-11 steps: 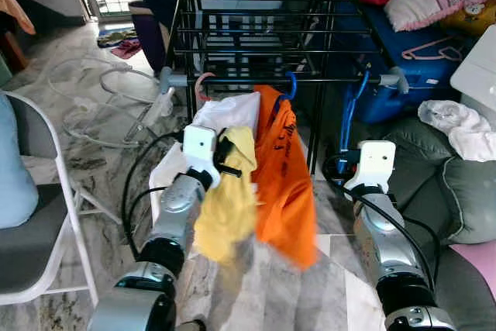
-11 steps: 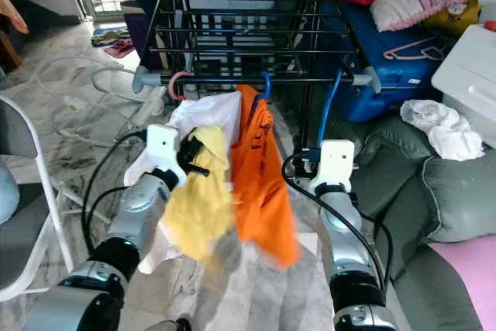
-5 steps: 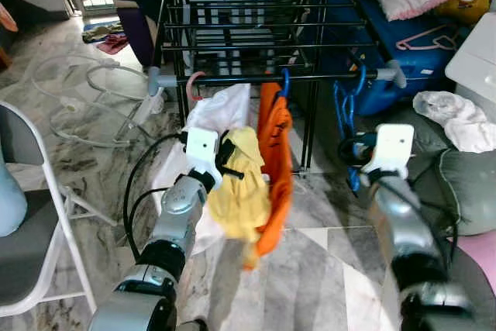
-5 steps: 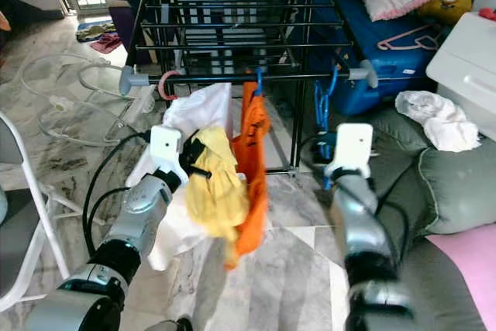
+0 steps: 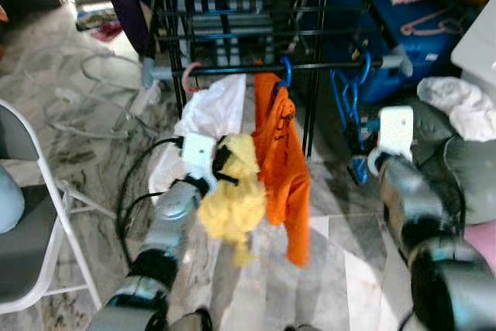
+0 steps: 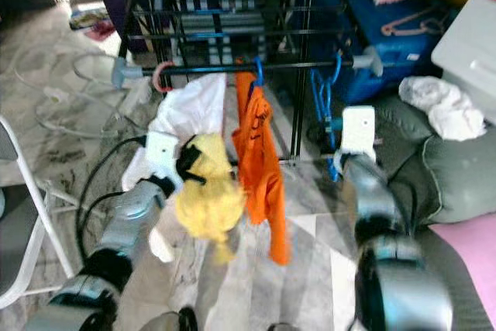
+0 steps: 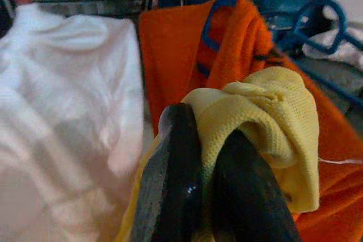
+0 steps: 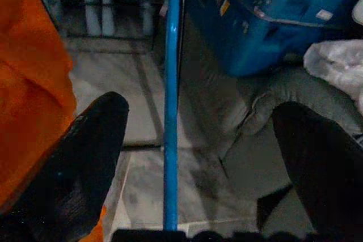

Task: Hang hanger

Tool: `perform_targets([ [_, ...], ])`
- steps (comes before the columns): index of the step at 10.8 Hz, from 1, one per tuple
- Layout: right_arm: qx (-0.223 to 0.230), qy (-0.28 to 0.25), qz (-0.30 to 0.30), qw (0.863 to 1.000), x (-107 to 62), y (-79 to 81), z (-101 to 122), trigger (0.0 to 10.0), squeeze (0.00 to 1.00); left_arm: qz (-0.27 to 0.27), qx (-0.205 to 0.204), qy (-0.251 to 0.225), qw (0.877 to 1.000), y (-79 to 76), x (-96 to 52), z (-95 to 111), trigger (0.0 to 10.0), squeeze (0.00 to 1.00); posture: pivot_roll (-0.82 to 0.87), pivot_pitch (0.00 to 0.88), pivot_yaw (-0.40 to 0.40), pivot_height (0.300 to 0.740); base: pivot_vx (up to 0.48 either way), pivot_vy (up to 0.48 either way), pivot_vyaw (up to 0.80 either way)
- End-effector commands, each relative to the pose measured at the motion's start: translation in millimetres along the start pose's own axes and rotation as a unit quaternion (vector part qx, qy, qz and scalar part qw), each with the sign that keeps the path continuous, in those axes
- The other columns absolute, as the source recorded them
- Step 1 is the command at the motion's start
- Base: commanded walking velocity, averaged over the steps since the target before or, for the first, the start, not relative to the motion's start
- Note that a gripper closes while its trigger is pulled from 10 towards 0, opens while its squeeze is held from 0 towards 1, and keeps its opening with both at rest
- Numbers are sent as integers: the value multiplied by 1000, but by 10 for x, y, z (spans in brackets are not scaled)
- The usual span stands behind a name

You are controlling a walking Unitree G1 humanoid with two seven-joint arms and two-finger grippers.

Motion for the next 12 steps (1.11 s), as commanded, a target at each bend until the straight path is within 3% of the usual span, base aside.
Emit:
perform_targets([
  [1,3,14,3,1000,15,-27,-15,10000,0,-7,12,-9,1000,1,-1,75,10000,0,-68,179,8,740,0,0,0],
  [2,5,20,7,1000,28,-34,-7,10000,0,-6,15,-7,1000,14,-27,75,10000,0,-55,187,11,740,0,0,0],
  [3,19,25,20,999,46,-19,12,8353,0,-5,17,-5,1000,28,-51,80,10000,0,-48,190,14,740,0,0,0],
  [4,18,28,24,999,54,-12,23,5176,0,-5,18,-3,1000,28,-62,84,10000,0,-44,193,16,740,0,0,0],
  [5,18,32,32,999,63,12,31,706,0,-5,20,0,1000,32,-74,89,10000,0,-40,197,20,740,0,0,0],
  [6,8,34,39,999,75,43,55,0,0,-7,21,2,1000,30,-83,97,10000,0,-38,202,23,740,0,0,0],
  [9,-11,30,46,998,93,55,116,275,0,-8,21,5,1000,2,-86,103,10000,0,-30,202,16,740,0,0,0],
  [10,-17,31,46,998,95,50,121,1020,0,-7,21,6,1000,0,-96,101,10000,0,-24,199,14,740,0,0,0],
  [11,-20,31,46,998,97,43,126,824,0,-5,21,7,1000,6,-99,101,10000,0,-19,195,13,740,0,0,0],
  [12,-23,31,43,998,99,37,130,1843,0,-4,22,8,1000,14,-102,105,10000,0,-15,190,14,740,0,0,0],
])
Point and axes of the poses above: a point about 5 cm out from each wrist's last joint towards the gripper, its own x axis pointing out of the wrist towards the gripper, its own z axis along the axis of the wrist's last joint, y = z × x, the point moved 3 cm from there along x, pointing out of the wrist towards the gripper, and after that the axes turned 5 degrees about -x, right-handed, at the moved point
